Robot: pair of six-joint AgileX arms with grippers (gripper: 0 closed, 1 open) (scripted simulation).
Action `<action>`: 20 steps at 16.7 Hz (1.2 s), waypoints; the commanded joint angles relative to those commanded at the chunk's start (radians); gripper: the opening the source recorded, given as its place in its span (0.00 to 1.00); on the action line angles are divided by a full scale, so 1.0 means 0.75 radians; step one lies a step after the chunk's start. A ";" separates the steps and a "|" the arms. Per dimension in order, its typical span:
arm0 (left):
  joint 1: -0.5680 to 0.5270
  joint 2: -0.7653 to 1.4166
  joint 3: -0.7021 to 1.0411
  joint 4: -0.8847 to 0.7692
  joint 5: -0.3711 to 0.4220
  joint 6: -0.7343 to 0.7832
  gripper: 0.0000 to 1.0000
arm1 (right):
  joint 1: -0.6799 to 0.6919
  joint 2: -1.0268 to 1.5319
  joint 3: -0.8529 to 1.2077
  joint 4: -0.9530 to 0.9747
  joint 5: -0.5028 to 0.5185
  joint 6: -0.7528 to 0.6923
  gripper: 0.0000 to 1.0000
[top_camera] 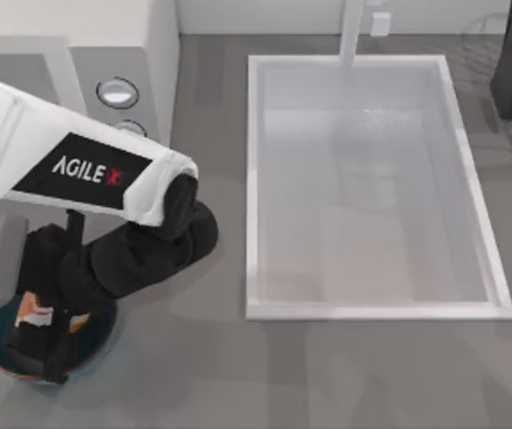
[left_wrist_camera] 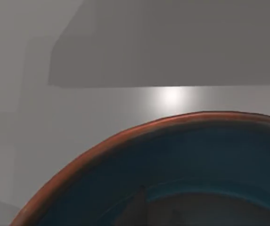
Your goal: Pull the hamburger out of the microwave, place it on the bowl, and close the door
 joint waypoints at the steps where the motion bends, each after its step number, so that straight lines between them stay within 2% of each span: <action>1: 0.002 0.013 -0.010 0.014 0.005 0.002 0.00 | 0.000 0.000 0.000 0.000 0.000 0.000 1.00; 6: 0.003 0.025 -0.019 0.026 0.010 0.003 0.00 | 0.000 0.000 0.000 0.000 0.000 0.000 1.00; 19: 0.003 0.025 -0.019 0.026 0.010 0.003 0.98 | 0.000 0.000 0.000 0.000 0.000 0.000 1.00; 20: 0.003 0.025 -0.019 0.026 0.010 0.003 1.00 | 0.000 0.000 0.000 0.000 0.000 0.000 1.00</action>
